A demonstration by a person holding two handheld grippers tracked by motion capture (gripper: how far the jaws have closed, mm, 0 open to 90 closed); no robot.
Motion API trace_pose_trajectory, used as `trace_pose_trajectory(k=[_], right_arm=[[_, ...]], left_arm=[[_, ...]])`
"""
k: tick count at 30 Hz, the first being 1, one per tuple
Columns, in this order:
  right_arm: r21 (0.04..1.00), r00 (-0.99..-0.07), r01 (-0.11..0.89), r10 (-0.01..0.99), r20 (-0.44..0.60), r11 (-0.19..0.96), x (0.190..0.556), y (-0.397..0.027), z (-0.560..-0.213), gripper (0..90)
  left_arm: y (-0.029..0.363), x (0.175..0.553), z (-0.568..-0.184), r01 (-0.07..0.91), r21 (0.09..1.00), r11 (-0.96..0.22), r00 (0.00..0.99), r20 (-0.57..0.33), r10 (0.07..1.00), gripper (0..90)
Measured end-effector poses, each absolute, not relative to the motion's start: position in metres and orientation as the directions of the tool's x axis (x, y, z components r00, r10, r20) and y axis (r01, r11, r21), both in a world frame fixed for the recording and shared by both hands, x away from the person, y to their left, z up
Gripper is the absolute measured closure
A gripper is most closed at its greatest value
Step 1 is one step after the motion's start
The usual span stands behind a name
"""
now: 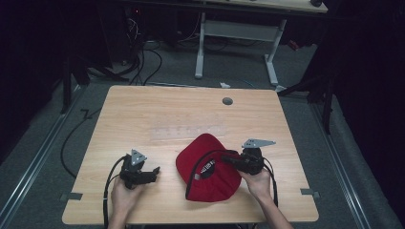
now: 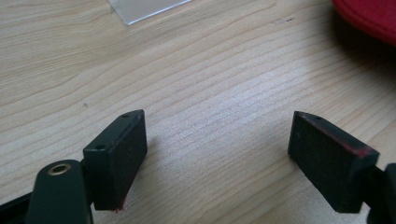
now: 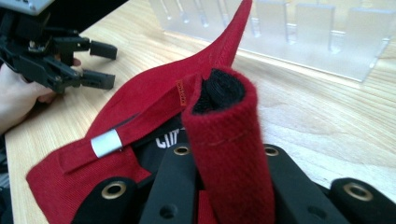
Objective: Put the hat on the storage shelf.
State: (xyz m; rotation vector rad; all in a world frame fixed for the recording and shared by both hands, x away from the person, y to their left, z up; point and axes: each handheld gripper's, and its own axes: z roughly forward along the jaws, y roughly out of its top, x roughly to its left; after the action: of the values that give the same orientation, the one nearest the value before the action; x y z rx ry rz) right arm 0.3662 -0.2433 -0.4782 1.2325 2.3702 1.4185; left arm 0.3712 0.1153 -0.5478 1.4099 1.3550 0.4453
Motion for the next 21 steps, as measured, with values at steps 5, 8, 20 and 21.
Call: trace_pose_trajectory(k=[5,8,20,21], right_arm=[[0.781,-0.650,0.582,0.707,0.277,0.229,0.365,-0.246,-0.469,84.5],[0.784,-0.645,0.581,0.713,0.277,0.221,0.366,-0.247,-0.464,84.6],[0.790,-0.632,0.575,0.728,0.266,0.211,0.366,-0.252,-0.449,84.6],[0.790,-0.630,0.576,0.729,0.267,0.209,0.366,-0.253,-0.447,84.6]], left_arm=[[0.115,0.371,-0.548,0.474,0.850,0.229,0.281,-0.393,0.876,19.9],[0.115,0.372,-0.548,0.475,0.850,0.226,0.286,-0.392,0.874,19.9],[0.113,0.370,-0.545,0.454,0.865,0.216,0.296,-0.375,0.878,20.5],[0.112,0.369,-0.543,0.445,0.869,0.218,0.303,-0.375,0.876,20.8]])
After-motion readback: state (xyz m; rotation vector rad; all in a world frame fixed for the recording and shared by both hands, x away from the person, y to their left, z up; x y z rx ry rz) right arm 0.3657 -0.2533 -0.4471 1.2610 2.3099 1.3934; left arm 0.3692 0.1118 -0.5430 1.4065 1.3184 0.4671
